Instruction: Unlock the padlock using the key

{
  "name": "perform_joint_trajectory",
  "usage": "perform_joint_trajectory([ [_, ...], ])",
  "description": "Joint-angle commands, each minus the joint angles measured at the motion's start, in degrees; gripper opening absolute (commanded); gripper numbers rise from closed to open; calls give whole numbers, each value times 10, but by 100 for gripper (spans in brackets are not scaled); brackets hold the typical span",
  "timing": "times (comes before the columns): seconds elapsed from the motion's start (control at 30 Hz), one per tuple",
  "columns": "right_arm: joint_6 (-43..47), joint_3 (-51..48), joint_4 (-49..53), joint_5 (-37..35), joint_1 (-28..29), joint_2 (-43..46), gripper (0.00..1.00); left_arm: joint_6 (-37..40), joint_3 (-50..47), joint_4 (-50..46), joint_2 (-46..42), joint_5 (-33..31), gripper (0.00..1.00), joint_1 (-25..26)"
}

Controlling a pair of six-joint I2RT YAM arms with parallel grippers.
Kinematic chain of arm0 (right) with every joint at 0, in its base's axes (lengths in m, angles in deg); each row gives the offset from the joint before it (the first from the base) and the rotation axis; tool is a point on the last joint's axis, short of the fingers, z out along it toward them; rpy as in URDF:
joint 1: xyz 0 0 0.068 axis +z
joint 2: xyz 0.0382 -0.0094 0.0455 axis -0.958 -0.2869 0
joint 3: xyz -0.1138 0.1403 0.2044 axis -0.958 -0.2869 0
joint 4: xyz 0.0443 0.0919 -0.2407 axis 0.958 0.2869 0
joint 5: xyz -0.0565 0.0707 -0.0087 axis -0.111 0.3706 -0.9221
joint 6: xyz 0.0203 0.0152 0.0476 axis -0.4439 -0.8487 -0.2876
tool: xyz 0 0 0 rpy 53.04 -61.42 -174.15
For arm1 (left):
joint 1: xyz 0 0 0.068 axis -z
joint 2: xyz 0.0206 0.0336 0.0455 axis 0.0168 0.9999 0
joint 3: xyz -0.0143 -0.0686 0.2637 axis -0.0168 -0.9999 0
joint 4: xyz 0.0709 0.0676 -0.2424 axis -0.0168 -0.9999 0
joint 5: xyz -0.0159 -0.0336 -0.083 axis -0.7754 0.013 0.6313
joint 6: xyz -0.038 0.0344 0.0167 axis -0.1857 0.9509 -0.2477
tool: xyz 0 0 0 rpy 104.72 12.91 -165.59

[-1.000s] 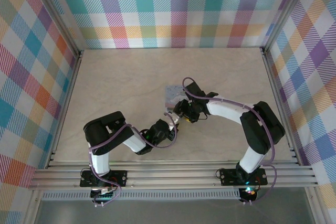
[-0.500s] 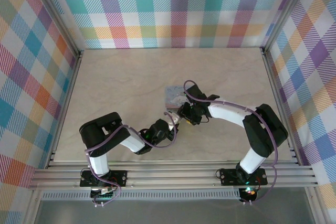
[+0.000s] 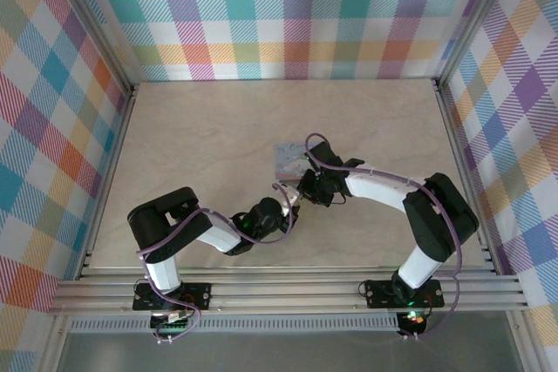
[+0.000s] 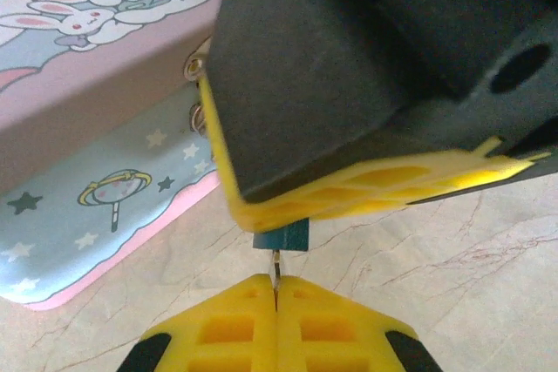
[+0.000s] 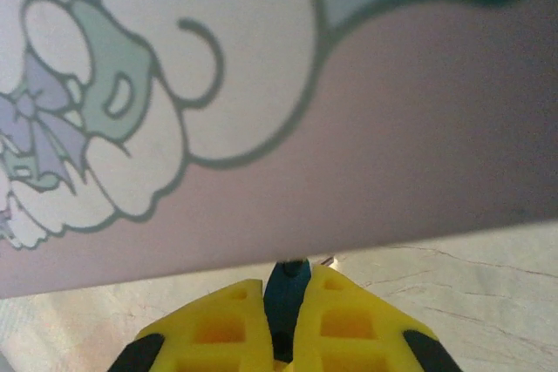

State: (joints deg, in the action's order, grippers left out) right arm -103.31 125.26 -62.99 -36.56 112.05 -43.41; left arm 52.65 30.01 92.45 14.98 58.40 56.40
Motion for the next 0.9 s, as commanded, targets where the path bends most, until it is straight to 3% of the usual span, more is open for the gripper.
perform_joint_trajectory([
  [0.0, 10, -12, 12, -11, 4, 20, 0, -11, 14, 2, -21, 3, 0, 10],
  [0.1, 14, -20, 4, -17, 4, 27, 0, -18, 16, -10, -29, 0, 2, 10],
  [0.27, -6, -60, -39, -22, -8, 53, 0, -49, 20, -84, -76, -25, 34, 8],
  [0.4, -42, -106, -92, -38, -18, 88, 0, -101, -2, -124, -129, -17, 44, -3],
  [0.6, -66, -108, -107, -70, -18, 102, 0, -170, -44, -171, -218, -6, 48, -21],
  [0.87, -89, -109, -138, -108, -18, 83, 0, -174, -68, -235, -308, -29, 48, -24],
])
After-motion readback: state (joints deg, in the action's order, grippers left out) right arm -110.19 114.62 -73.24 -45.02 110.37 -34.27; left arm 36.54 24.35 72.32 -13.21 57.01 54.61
